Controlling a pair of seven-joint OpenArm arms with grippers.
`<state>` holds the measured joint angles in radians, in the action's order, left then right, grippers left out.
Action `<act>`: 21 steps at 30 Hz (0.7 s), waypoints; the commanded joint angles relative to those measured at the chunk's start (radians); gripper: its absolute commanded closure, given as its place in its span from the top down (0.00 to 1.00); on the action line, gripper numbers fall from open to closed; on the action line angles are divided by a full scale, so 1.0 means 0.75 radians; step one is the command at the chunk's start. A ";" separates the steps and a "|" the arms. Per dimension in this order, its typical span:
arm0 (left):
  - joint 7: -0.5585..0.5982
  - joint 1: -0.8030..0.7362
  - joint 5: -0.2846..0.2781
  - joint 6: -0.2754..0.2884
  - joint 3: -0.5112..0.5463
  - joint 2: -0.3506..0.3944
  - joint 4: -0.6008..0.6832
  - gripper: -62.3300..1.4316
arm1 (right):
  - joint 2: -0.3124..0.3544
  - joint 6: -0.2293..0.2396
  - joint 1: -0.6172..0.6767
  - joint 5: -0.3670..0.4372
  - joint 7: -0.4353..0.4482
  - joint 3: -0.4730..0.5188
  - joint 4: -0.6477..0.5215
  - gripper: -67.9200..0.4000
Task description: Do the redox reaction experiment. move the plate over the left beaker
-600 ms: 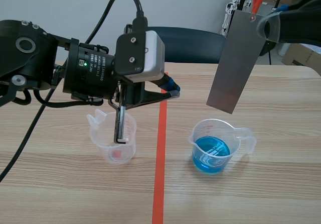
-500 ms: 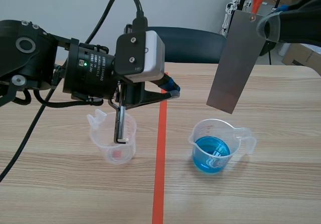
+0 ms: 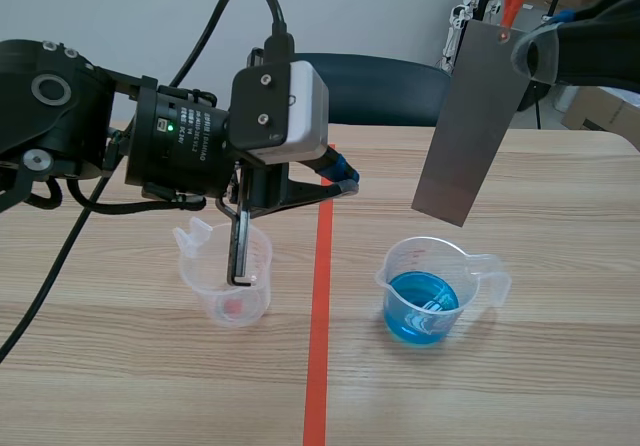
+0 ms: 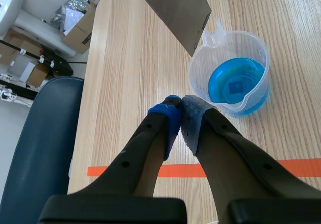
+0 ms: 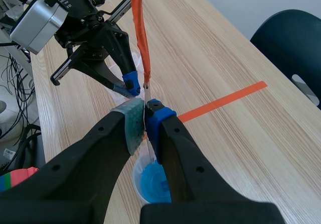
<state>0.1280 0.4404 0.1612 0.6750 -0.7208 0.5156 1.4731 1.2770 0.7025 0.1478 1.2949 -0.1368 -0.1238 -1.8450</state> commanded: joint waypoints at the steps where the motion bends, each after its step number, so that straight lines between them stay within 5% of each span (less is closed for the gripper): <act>1: 0.018 0.004 -0.009 -0.009 0.002 -0.003 0.018 0.06 | 0.011 -0.004 -0.016 0.025 0.015 0.018 -0.002 0.02; 13: 0.018 0.000 -0.009 -0.010 0.002 -0.002 0.018 0.06 | 0.011 -0.004 -0.017 0.025 0.015 0.018 -0.002 0.02; 21: 0.143 -0.101 -0.010 -0.080 0.051 0.062 0.018 0.06 | 0.010 -0.009 -0.020 0.025 0.015 0.018 -0.002 0.02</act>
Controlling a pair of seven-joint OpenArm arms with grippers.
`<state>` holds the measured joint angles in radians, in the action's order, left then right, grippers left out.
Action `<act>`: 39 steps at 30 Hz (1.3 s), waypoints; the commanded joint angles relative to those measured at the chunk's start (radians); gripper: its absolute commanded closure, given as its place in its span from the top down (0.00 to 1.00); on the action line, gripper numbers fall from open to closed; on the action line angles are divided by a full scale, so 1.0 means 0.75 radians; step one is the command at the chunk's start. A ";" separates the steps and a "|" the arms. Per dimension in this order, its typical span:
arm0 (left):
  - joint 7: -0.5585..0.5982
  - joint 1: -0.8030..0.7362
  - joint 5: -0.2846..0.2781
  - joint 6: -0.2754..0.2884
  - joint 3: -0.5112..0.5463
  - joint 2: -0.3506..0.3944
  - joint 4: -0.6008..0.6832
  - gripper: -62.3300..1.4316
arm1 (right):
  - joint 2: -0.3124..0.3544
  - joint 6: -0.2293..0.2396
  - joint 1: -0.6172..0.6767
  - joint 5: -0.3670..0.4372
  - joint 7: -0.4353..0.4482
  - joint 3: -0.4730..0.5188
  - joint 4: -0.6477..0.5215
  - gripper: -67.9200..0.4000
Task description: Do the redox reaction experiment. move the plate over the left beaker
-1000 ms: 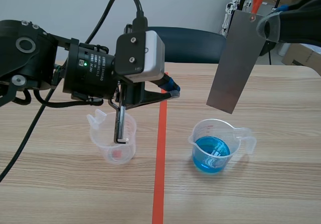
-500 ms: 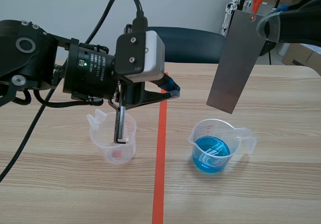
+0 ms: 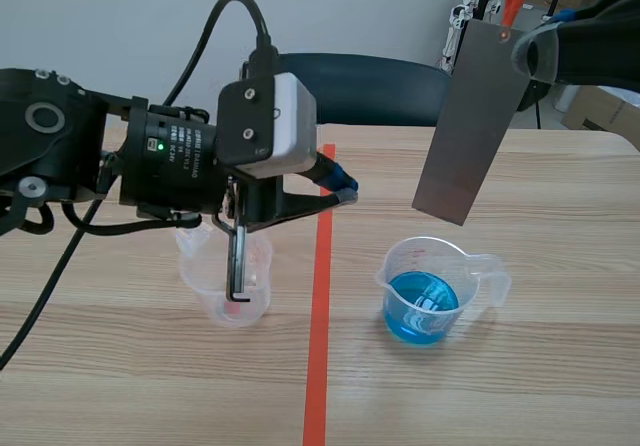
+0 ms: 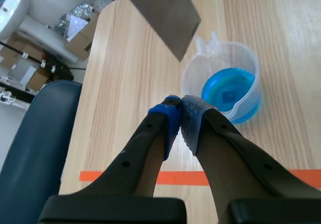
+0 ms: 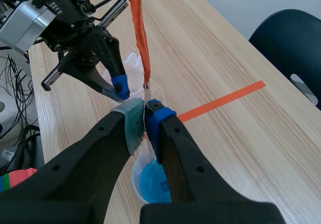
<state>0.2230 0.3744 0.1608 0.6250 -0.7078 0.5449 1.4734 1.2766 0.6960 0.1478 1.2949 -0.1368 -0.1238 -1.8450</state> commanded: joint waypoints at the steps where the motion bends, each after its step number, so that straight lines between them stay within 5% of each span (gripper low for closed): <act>1: 0.034 -0.033 -0.009 -0.014 0.050 0.036 0.018 0.06 | 0.006 0.000 -0.021 0.024 0.015 0.018 -0.002 0.02; 14: 0.249 -0.449 -0.009 -0.099 0.395 0.187 0.018 0.06 | -0.136 -0.036 -0.128 -0.017 -0.071 0.017 -0.002 0.01; 22: 0.421 -0.795 -0.009 -0.113 0.646 0.201 0.018 0.06 | -0.411 -0.041 -0.249 -0.125 -0.307 0.017 -0.002 0.01; 29: 0.589 -1.073 -0.009 -0.216 0.773 0.185 -0.004 0.06 | -0.615 -0.040 -0.312 -0.153 -0.469 0.017 -0.002 0.01; 39: 0.916 -1.180 -0.009 -0.252 0.883 0.003 -0.361 0.06 | -0.906 -0.017 -0.408 -0.240 -0.712 0.015 -0.002 0.01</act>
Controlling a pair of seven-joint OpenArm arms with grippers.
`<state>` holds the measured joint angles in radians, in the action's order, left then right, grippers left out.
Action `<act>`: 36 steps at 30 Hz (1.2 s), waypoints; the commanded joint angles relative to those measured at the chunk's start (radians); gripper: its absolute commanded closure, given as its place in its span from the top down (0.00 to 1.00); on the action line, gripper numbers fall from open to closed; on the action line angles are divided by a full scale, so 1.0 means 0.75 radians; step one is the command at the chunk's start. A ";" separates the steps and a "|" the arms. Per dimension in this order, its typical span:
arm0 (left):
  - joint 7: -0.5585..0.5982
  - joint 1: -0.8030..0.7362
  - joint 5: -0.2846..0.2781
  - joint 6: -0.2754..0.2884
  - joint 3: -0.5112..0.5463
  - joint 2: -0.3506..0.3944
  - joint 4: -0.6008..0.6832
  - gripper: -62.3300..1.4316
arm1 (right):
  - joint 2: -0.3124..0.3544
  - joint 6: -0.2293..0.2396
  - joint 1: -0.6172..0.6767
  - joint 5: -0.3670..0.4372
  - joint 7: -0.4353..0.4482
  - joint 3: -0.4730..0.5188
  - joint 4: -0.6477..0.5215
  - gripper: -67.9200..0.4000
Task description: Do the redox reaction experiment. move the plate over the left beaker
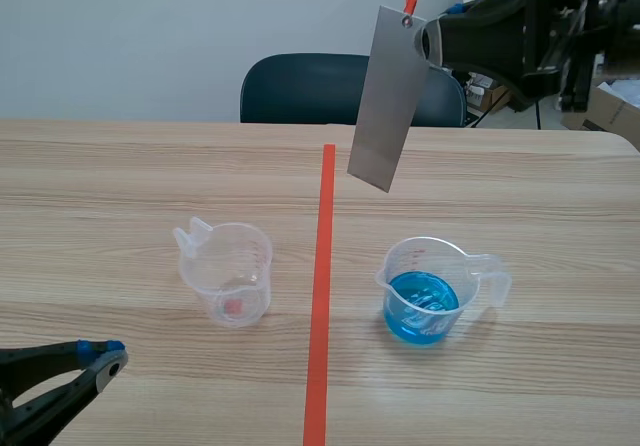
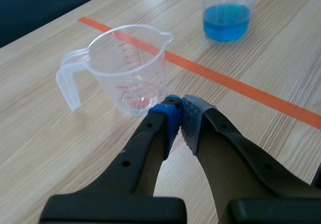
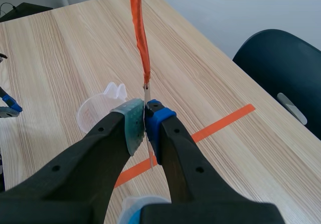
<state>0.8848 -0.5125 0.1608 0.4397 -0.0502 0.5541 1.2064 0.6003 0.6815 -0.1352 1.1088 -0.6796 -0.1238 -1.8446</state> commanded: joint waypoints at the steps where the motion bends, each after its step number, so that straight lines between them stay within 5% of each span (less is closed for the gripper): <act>1: 0.072 0.003 -0.008 -0.005 0.011 -0.027 -0.055 0.06 | -0.038 0.016 -0.039 -0.013 -0.007 0.015 -0.003 0.01; 7: 0.365 0.004 -0.008 -0.084 0.031 -0.121 -0.345 0.07 | -0.182 0.031 -0.119 -0.104 -0.088 -0.055 0.008 0.01; 15: 0.774 0.041 -0.009 -0.190 0.050 -0.225 -0.632 0.07 | -0.199 -0.004 -0.239 -0.171 -0.001 -0.331 0.012 0.01; 26: 0.892 0.139 0.019 -0.184 0.106 -0.284 -0.760 0.08 | -0.229 -0.087 -0.423 -0.252 0.188 -0.678 0.232 0.01; 29: 0.892 0.153 0.023 -0.184 0.106 -0.284 -0.758 0.31 | -0.240 -0.092 -0.467 -0.252 0.216 -0.737 0.285 0.01; 33: 0.892 0.155 0.027 -0.183 0.106 -0.284 -0.733 0.94 | -0.239 -0.093 -0.522 -0.240 0.257 -0.800 0.318 0.01; 36: 0.892 0.155 0.076 -0.174 0.106 -0.283 -0.699 1.00 | -0.239 -0.096 -0.559 -0.208 0.257 -0.843 0.327 0.01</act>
<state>1.5082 -0.3962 0.2146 0.3099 0.0277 0.3359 0.6582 0.4240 0.6128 -0.5266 0.9348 -0.5045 -0.7578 -1.5879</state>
